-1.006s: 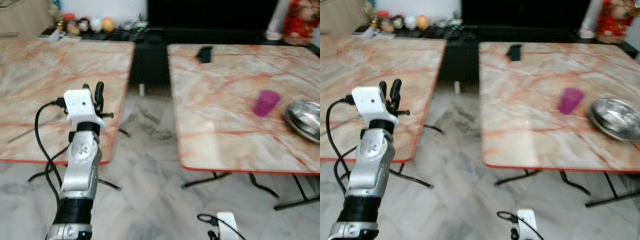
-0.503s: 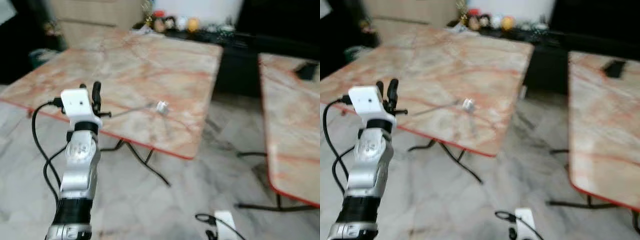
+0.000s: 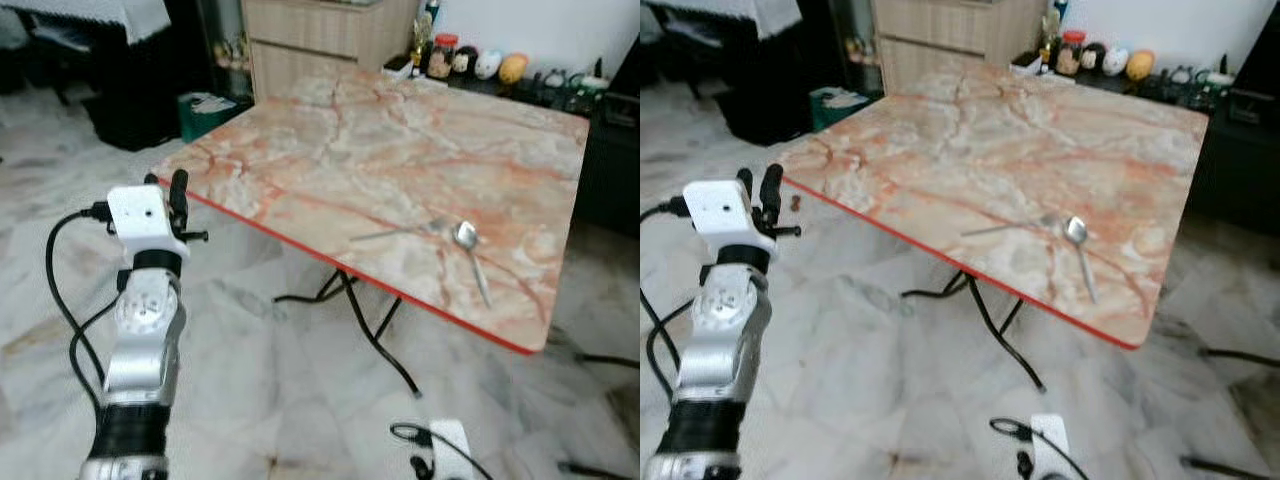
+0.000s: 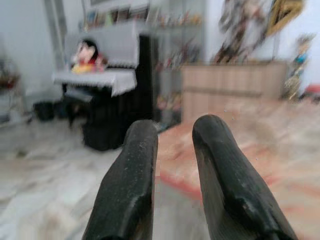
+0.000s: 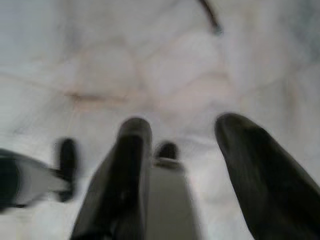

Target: Setting the table

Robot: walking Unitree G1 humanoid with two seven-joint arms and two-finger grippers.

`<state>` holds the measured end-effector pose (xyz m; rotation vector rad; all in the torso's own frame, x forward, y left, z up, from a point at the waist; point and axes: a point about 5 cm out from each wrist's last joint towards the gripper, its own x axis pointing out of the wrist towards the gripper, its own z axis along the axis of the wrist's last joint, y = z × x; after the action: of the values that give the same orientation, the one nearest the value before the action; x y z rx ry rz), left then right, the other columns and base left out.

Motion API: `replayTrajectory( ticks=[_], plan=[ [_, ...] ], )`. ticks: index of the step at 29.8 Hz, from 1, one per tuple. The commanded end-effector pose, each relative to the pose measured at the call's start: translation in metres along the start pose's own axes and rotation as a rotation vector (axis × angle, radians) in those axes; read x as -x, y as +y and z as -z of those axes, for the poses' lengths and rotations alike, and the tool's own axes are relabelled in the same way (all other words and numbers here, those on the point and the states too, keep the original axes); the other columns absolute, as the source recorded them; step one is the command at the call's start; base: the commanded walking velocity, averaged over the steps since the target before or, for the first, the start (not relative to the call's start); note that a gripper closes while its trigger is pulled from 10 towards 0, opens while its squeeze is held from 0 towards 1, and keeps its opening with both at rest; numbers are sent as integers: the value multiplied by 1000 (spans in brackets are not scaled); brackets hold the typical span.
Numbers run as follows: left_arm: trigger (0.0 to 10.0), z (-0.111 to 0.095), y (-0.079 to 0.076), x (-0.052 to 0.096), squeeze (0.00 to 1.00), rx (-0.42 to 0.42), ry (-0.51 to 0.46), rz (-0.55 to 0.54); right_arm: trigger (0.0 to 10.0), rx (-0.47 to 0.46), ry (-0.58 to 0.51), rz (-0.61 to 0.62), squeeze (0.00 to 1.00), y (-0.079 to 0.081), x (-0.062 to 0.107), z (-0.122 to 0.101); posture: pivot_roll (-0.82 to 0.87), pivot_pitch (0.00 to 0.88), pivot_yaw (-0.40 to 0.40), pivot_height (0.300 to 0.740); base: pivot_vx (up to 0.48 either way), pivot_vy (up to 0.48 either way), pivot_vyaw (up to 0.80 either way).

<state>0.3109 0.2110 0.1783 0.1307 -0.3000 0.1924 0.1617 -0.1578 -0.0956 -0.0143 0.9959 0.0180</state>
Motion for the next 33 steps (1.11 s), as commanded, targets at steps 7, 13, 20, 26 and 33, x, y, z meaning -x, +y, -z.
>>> replayTrajectory(
  ticks=[7,13,20,26,33],
  plan=[
    [10000,55,14,22,0,-89,216,-10,10000,-1,-2,22,0,-7,0,0,26,0,-28,740,0,0,0],
    [10000,114,23,51,0,-37,551,-15,10000,-1,-2,23,0,-6,0,1,23,0,-28,740,0,0,0],
    [10000,147,15,77,0,-73,715,92,10000,-2,-3,31,0,-7,1,2,20,0,-30,740,0,0,0],
    [10000,173,3,101,0,-88,896,171,10000,-1,-10,43,0,-7,1,1,21,0,-31,740,0,0,0],
    [10000,191,1,132,0,-30,1052,131,10000,-11,-15,48,0,-6,1,0,4,0,-25,740,0,0,0]
  ],
)
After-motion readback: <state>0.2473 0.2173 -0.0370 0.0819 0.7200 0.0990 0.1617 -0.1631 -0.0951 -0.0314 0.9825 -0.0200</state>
